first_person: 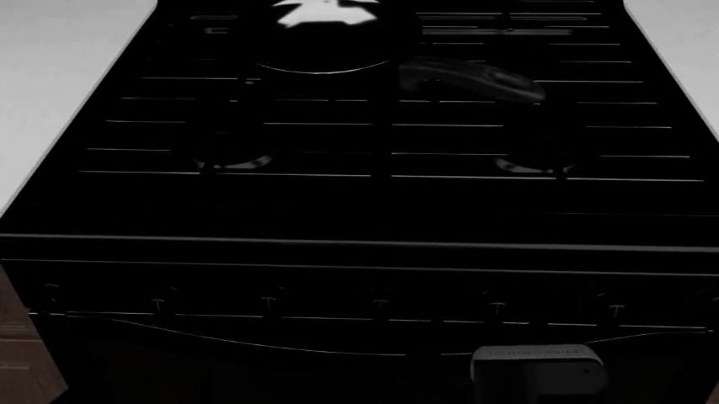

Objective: Turn on the center burner of the stove.

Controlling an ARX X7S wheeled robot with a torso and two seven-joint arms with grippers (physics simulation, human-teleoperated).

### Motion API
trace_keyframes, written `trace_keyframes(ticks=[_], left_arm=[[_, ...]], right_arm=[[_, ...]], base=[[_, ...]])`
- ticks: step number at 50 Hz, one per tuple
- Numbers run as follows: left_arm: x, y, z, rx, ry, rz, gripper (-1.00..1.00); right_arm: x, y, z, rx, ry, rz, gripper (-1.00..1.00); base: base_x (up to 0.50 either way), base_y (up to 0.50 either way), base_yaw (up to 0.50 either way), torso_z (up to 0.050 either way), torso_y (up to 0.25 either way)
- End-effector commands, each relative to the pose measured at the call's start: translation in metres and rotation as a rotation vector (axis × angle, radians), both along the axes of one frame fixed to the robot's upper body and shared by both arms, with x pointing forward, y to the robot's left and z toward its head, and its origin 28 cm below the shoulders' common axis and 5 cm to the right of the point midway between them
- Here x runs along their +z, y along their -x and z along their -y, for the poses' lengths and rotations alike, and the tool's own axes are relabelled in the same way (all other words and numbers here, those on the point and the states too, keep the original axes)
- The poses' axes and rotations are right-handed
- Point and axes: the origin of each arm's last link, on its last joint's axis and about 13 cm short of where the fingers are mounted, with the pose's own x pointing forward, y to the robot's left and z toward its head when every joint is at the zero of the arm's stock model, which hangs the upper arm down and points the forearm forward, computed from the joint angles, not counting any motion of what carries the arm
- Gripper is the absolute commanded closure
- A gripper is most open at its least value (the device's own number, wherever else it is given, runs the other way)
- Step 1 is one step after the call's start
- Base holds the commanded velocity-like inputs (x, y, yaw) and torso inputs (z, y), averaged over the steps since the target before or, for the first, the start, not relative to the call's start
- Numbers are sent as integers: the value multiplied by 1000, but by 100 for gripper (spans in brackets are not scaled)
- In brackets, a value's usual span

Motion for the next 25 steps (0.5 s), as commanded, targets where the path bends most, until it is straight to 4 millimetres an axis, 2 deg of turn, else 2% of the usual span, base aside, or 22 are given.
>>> trace_keyframes(ticks=[1,25], left_arm=[[-5,-1,-5,7,-19,-14,-100],[-5,0,-4,5,-23,-14,-100]], right_arm=[[-8,-10,5,-17,-2,-18,-100],[-20,-21,7,-36,-1,-54,-100]], base=[[0,0,0,0,0],[0,0,0,0,0]])
